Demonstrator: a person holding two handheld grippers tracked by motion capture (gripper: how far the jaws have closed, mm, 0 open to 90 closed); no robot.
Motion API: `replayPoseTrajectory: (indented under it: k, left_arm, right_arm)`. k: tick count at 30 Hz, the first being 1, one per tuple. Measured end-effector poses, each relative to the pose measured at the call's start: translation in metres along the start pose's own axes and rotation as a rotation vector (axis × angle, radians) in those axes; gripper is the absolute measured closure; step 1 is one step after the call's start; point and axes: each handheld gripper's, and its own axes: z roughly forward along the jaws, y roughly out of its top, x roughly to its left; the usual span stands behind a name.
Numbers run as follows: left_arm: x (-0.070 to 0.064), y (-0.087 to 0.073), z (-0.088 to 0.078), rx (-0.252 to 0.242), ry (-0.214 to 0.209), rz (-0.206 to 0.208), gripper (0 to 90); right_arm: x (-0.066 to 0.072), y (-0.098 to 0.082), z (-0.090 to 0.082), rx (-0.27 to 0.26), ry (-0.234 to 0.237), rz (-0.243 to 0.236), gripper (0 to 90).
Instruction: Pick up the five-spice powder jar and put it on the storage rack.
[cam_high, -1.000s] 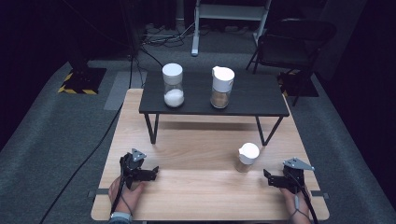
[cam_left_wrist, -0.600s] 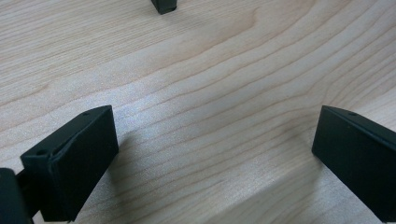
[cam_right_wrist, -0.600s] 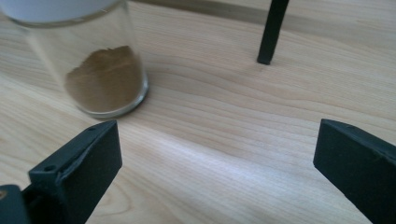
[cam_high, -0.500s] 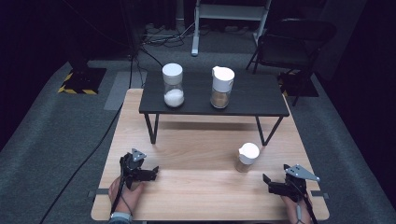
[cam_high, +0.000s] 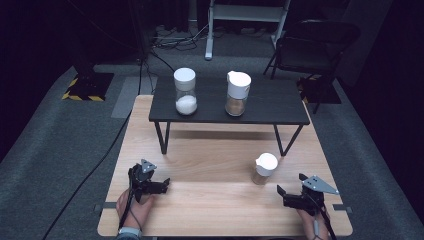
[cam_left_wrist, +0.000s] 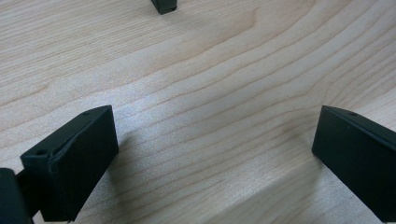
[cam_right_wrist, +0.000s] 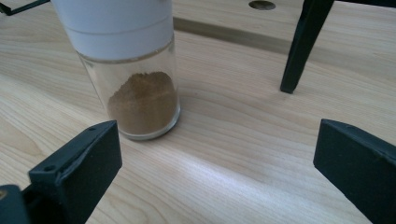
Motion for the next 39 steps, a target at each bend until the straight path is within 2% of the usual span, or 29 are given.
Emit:
replayPoseTrajectory:
  k: [26,34,39]
  left_arm:
    - [-0.003,0.000,0.001,-0.002,0.013,-0.013,0.4]
    - [-0.004,0.000,0.000,-0.001,0.016,-0.018,0.4]
    - [-0.005,-0.001,0.000,-0.004,0.021,-0.020,0.4]
  right_arm:
    - [0.017,0.017,0.037,-0.033,0.090,-0.053,0.7]
    - [0.020,0.023,0.051,-0.026,0.116,-0.052,0.7]
    - [0.021,0.026,0.061,-0.018,0.129,-0.035,1.4]
